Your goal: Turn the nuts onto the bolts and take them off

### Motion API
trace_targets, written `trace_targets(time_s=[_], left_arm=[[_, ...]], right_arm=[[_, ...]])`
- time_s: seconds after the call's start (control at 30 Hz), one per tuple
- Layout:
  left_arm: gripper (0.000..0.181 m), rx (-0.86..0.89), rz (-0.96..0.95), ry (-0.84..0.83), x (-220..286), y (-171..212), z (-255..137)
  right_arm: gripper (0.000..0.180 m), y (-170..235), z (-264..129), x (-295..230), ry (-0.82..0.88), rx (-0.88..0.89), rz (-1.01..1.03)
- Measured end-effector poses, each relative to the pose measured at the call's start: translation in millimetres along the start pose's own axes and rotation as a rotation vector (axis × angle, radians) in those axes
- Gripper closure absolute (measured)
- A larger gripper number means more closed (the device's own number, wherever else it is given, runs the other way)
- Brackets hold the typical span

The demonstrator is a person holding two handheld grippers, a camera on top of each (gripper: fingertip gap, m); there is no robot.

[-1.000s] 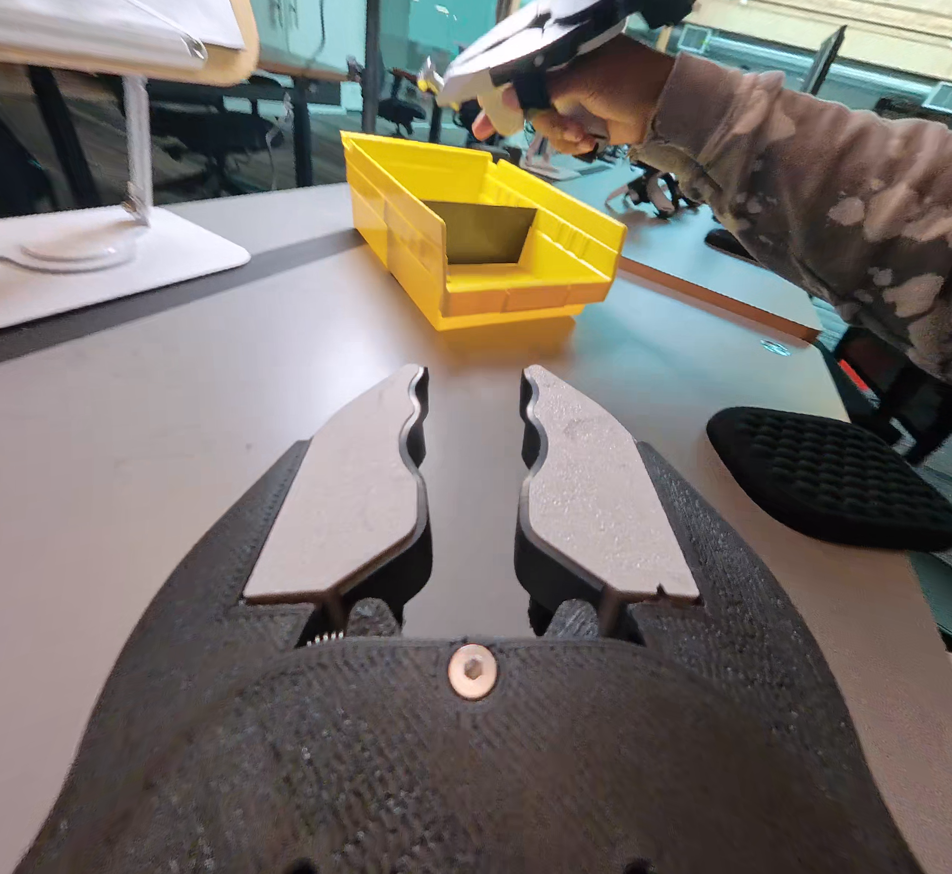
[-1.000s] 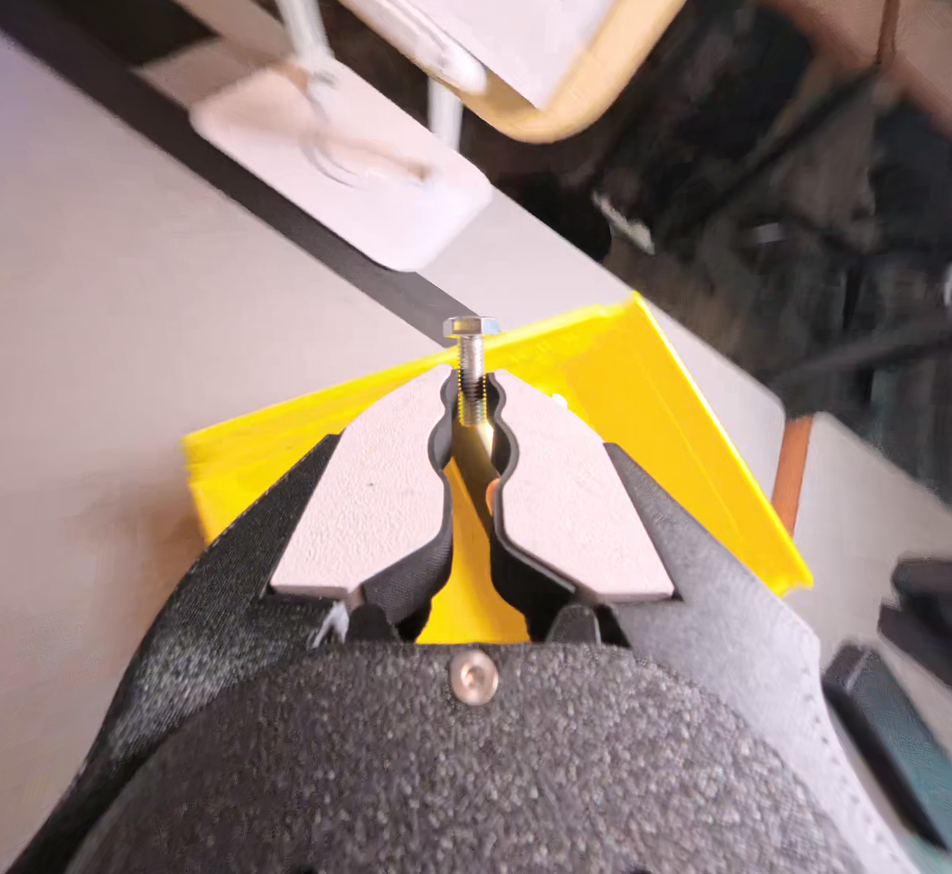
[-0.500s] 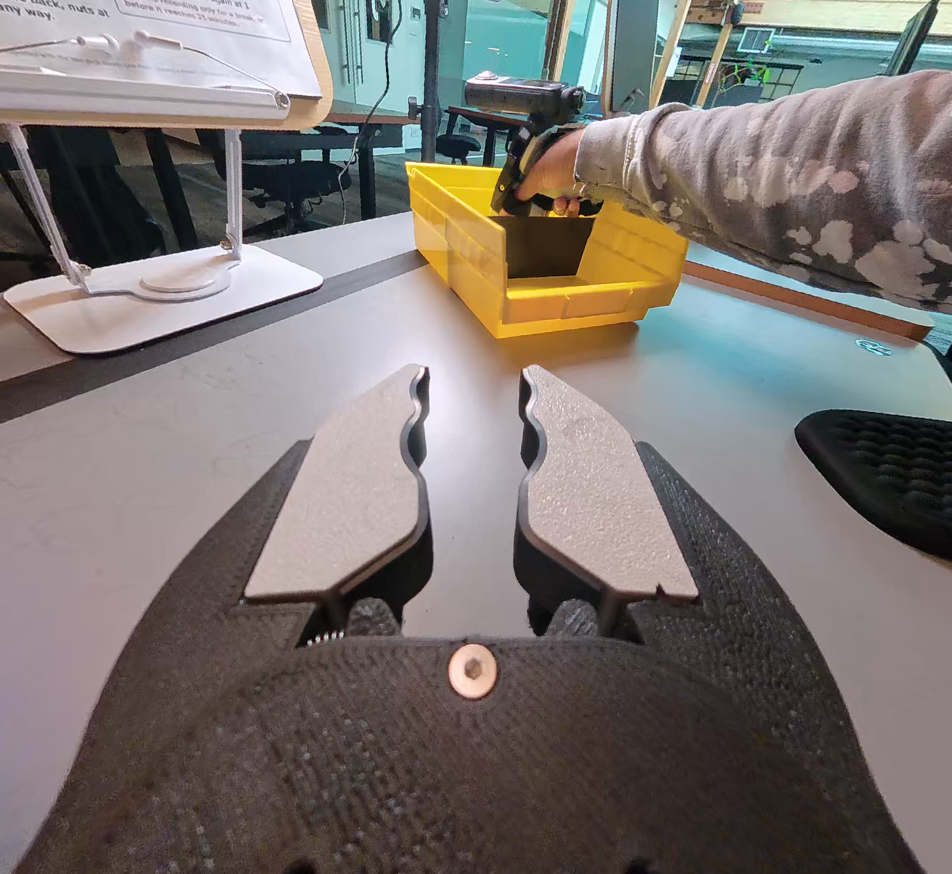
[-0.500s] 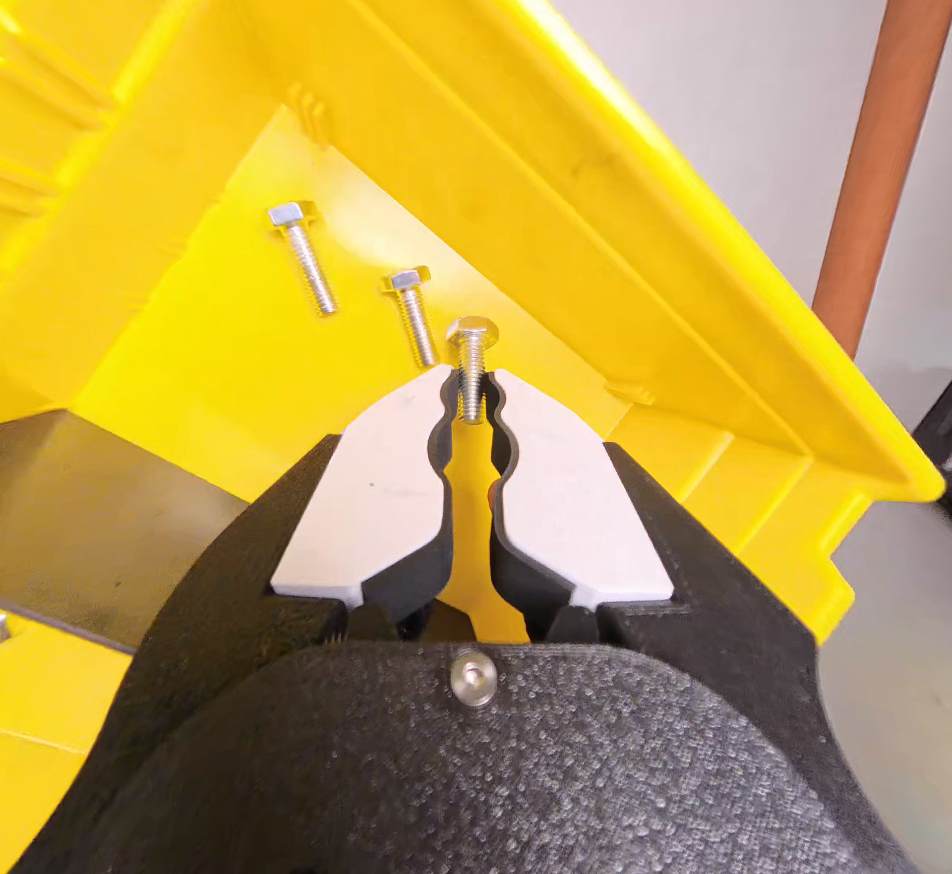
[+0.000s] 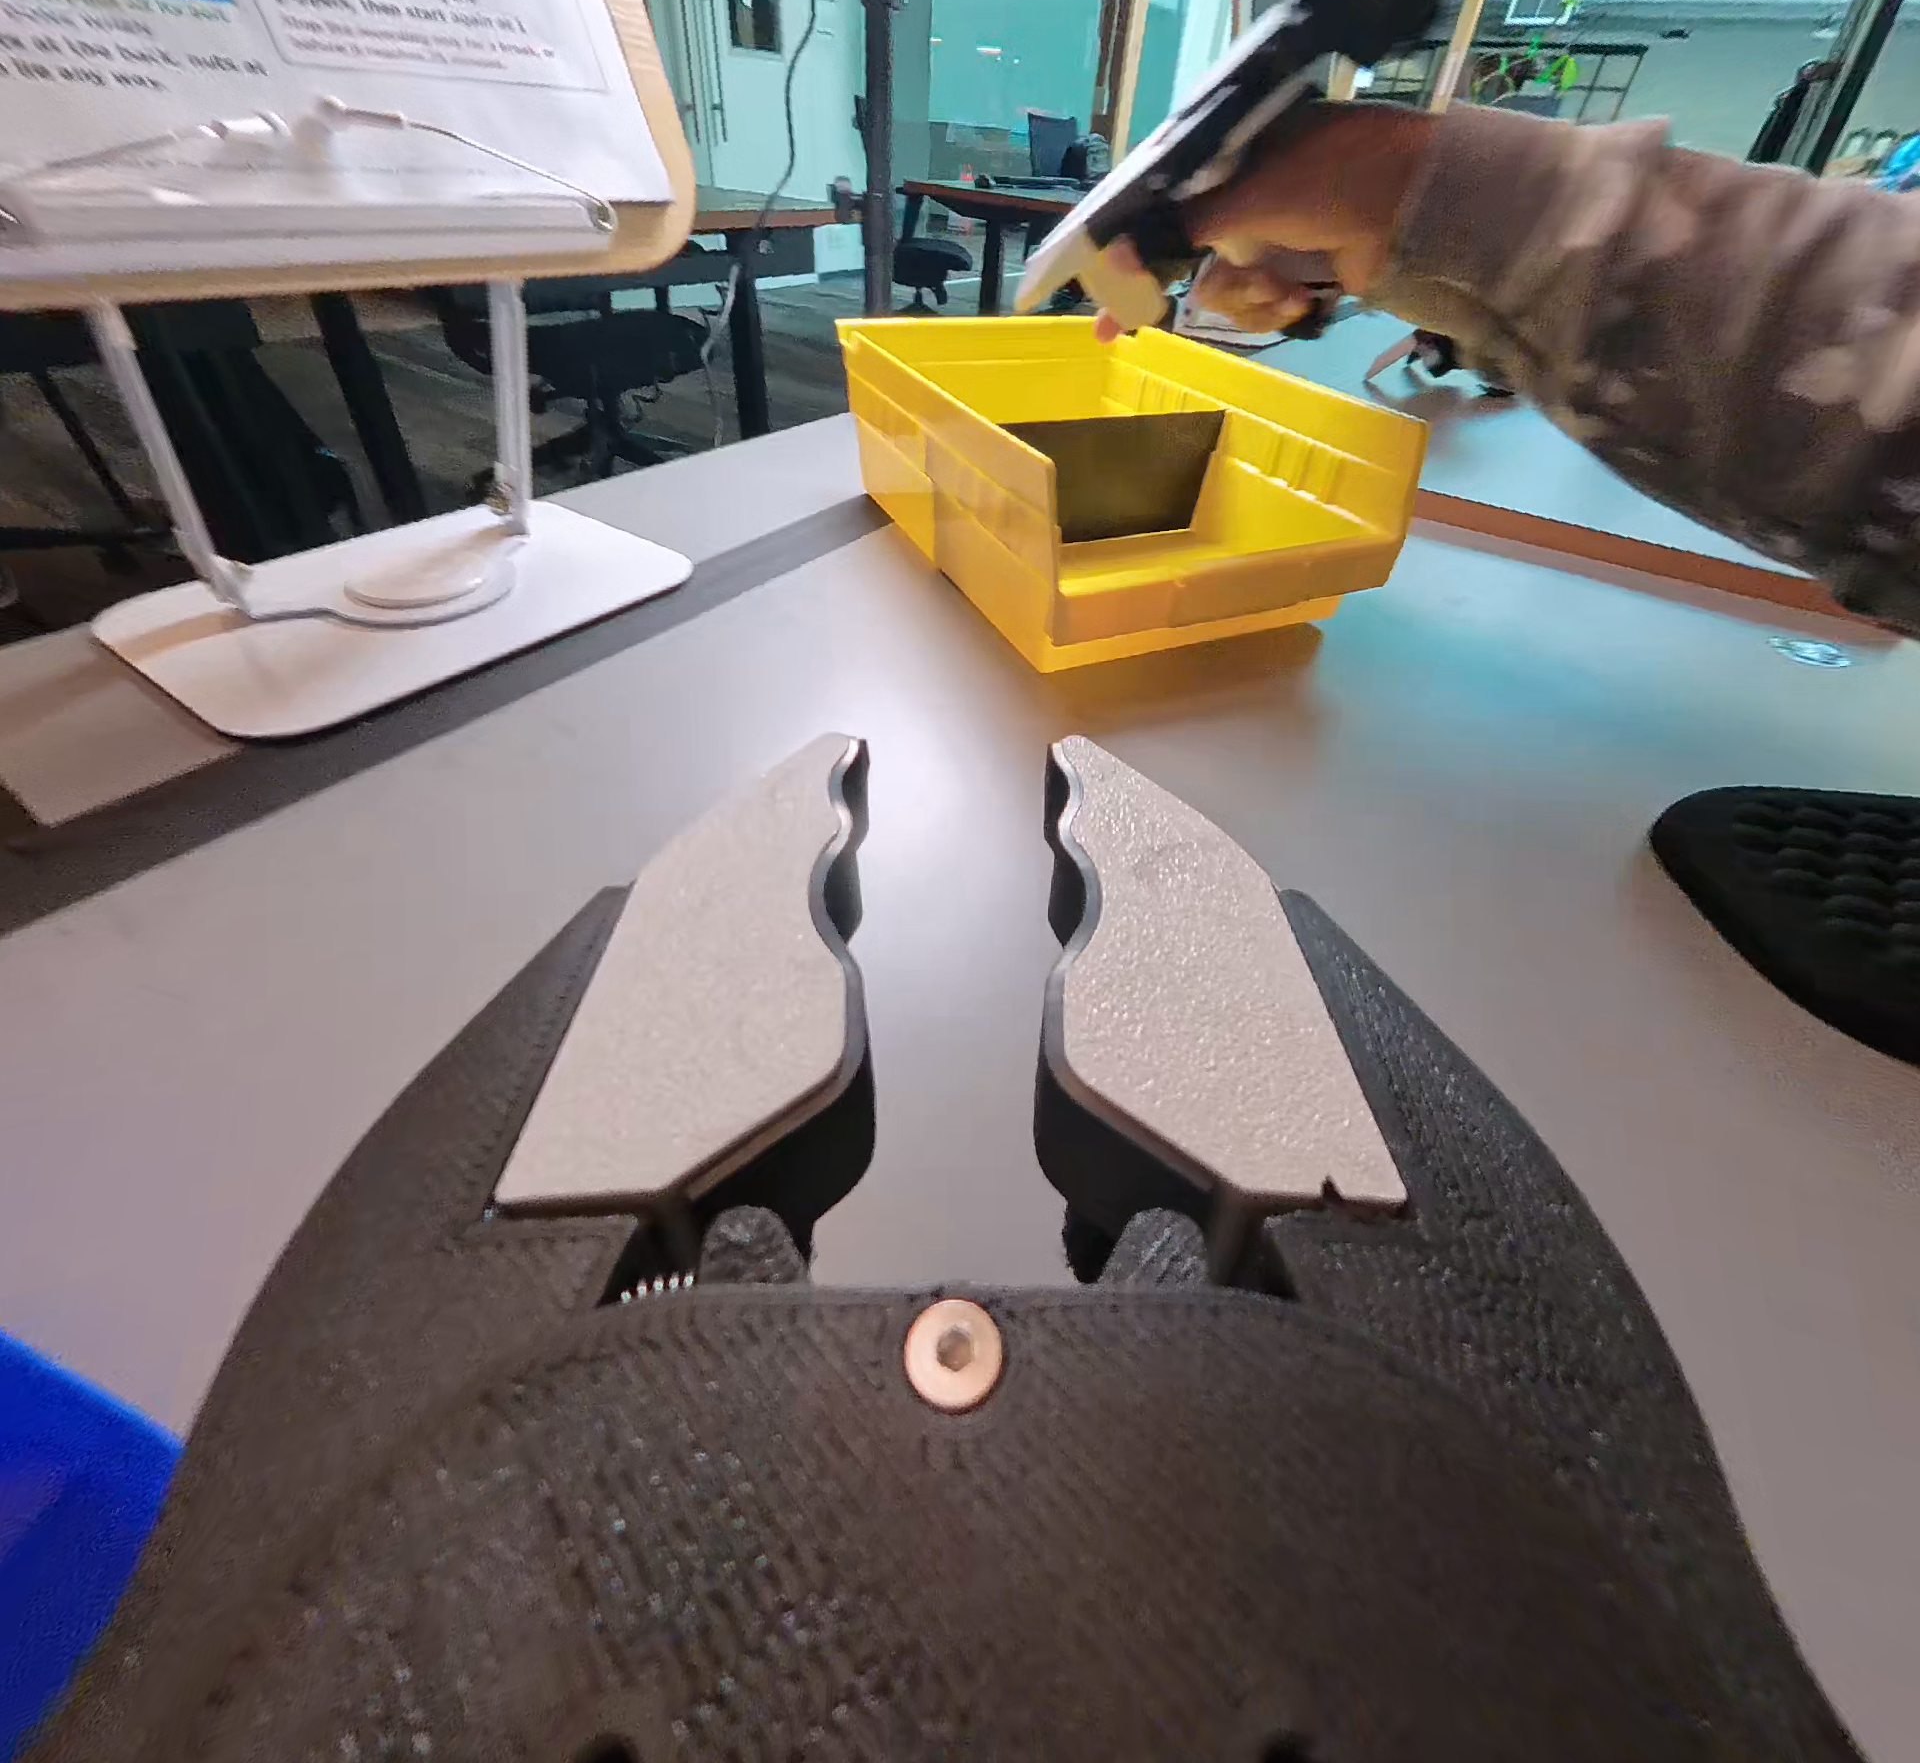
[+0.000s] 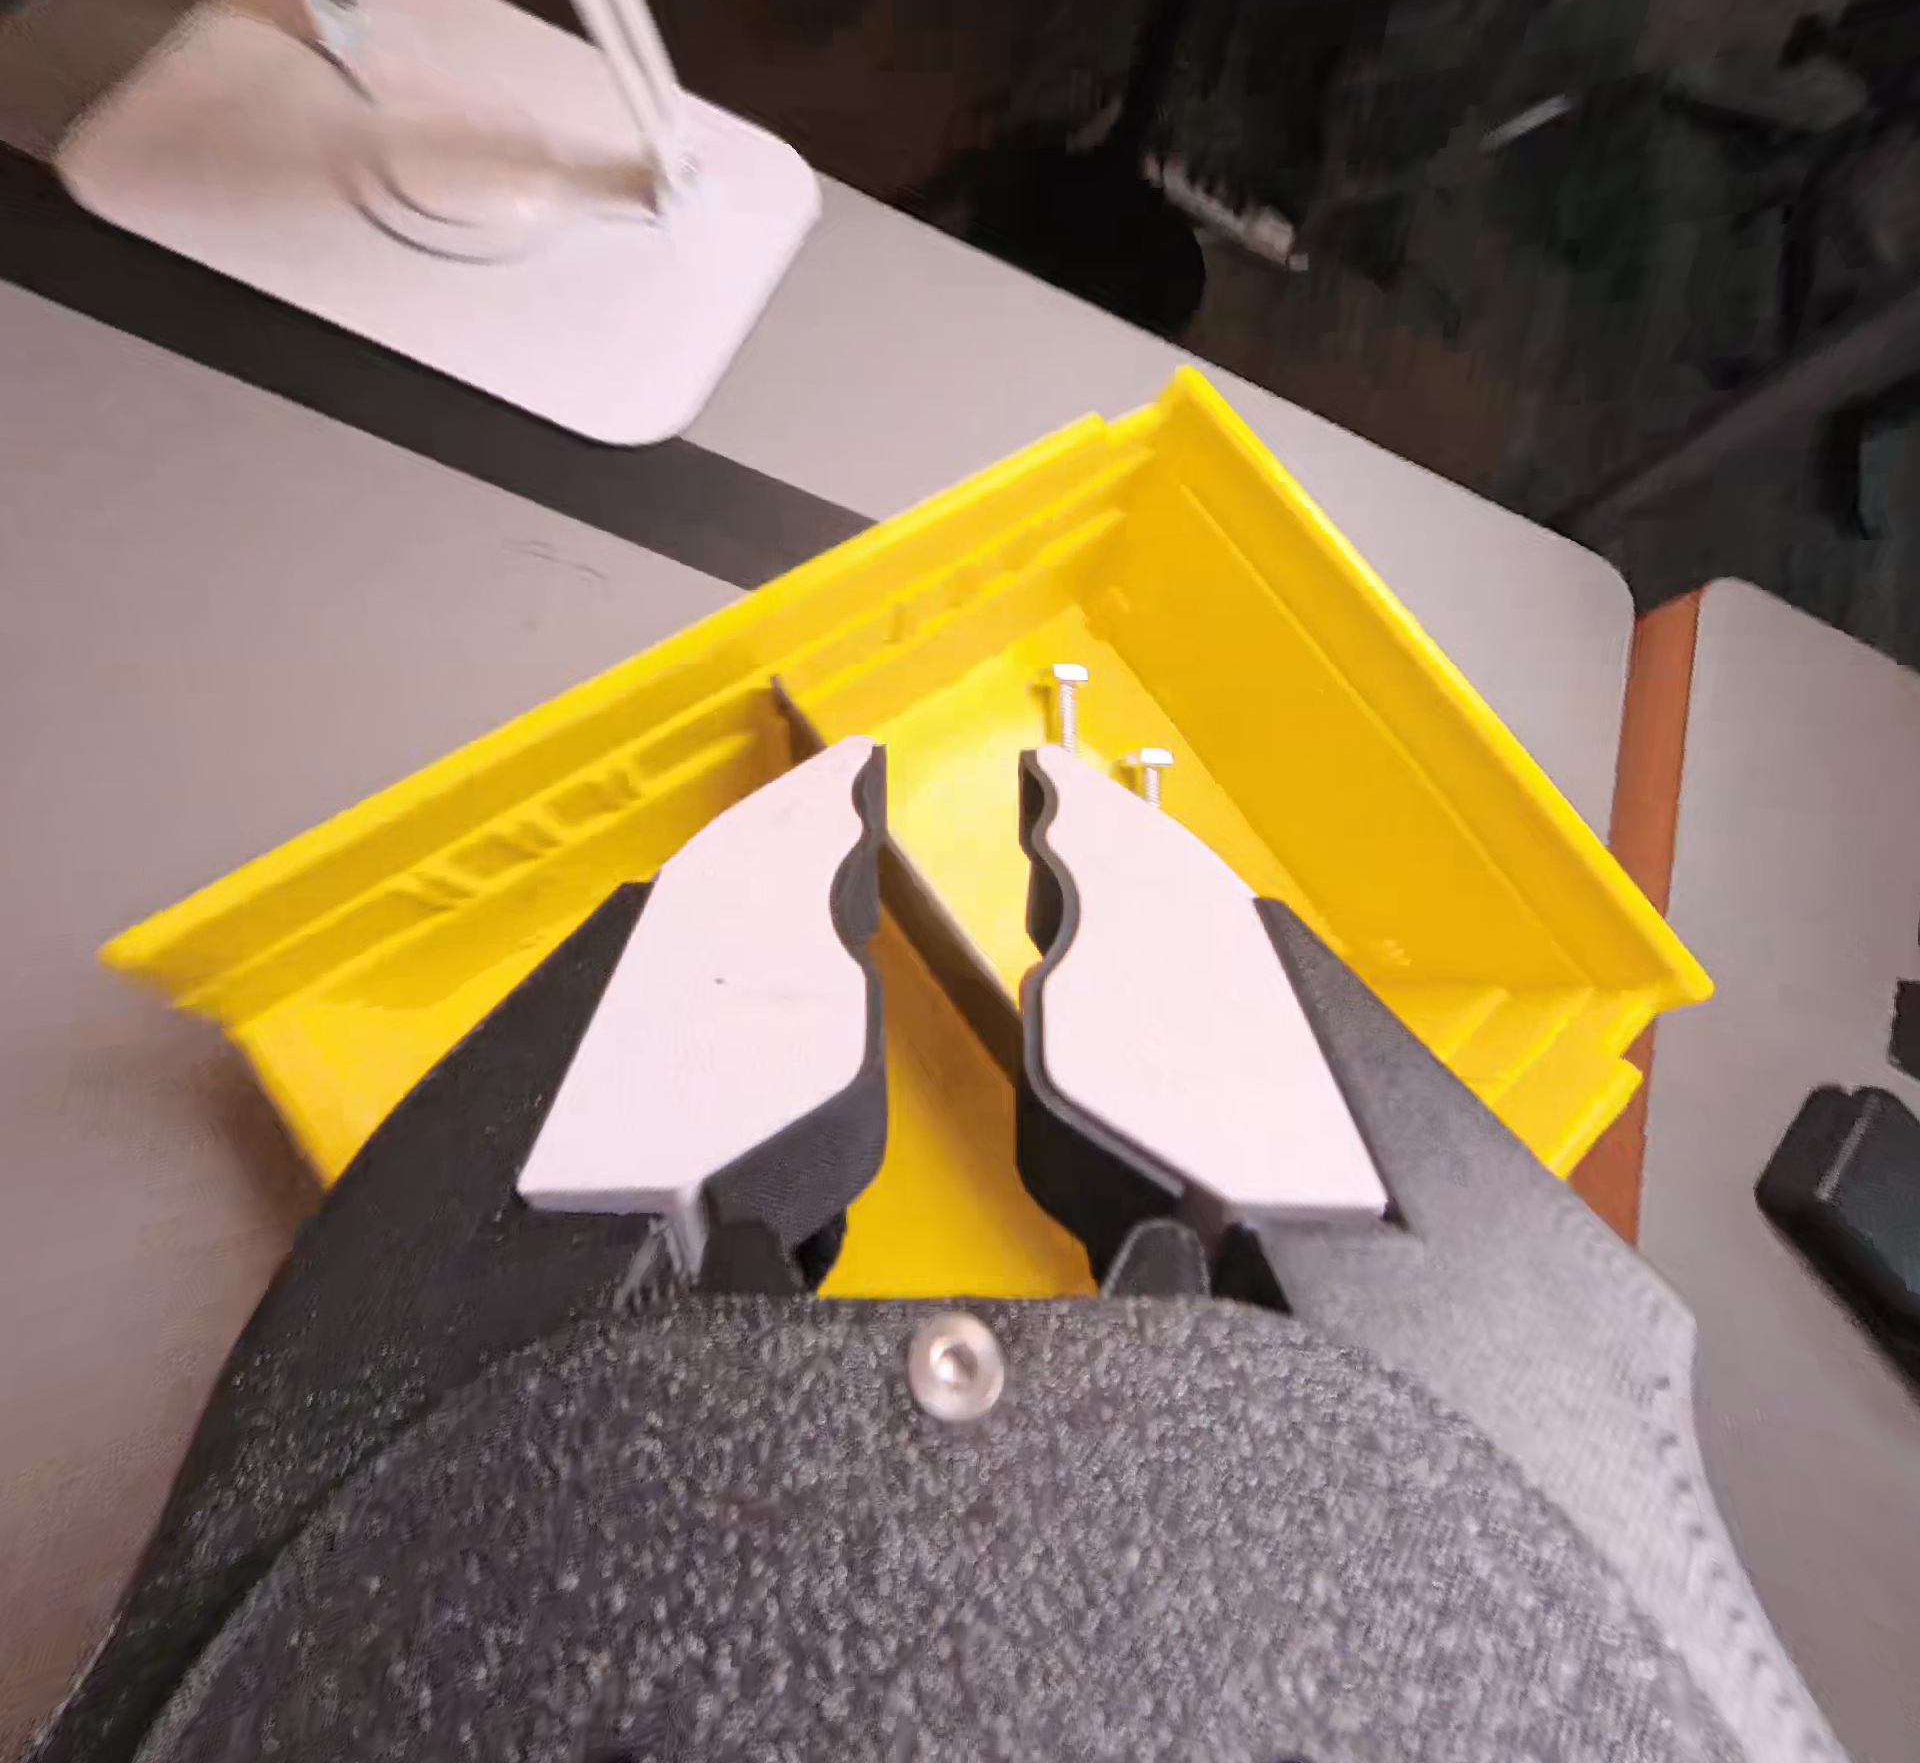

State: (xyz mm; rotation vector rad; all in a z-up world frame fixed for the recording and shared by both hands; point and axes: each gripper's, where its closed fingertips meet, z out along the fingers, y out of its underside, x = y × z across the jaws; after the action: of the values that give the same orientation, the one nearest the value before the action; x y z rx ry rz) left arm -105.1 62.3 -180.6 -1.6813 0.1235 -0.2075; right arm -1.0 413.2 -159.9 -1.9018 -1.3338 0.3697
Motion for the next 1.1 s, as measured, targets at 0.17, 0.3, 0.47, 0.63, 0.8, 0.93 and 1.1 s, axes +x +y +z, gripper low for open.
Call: trace_targets(time_s=[0.17, 0.3, 0.47, 0.63, 0.8, 0.93, 1.1], left_arm=[[0.147, -0.092, 0.067, -0.085, -57.5, -24.0, -21.3], [0.148, -0.229, 0.03, -0.308, -156.9, -42.0, -54.6], [0.14, -0.559, -0.207, -0.549, -285.1, -11.7, -92.1], [0.128, -0.795, -0.392, -0.663, -346.9, 38.4, -104.3], [0.116, -0.953, -0.452, -0.708, -370.6, 73.8, -104.9], [0.112, -0.973, -0.48, -0.729, -383.6, 86.8, -105.3], [0.12, -1.005, -0.514, -0.715, -385.2, 101.8, -105.2]], right_arm=[[0.157, 16.8, -76.8, -111.4, -0.217, 0.258, -0.009], [0.159, 64.2, -107.5, -190.7, -0.394, 0.31, 0.033], [0.157, 105.3, -114.9, -252.2, -0.545, 0.314, 0.05], [0.155, 106.3, -109.7, -262.0, -0.539, 0.374, 0.022], [0.155, 103.3, -113.8, -262.0, -0.548, 0.43, 0.019], [0.156, 103.9, -114.7, -252.5, -0.521, 0.448, 0.026], [0.156, 106.6, -112.6, -252.2, -0.534, 0.441, 0.042]])
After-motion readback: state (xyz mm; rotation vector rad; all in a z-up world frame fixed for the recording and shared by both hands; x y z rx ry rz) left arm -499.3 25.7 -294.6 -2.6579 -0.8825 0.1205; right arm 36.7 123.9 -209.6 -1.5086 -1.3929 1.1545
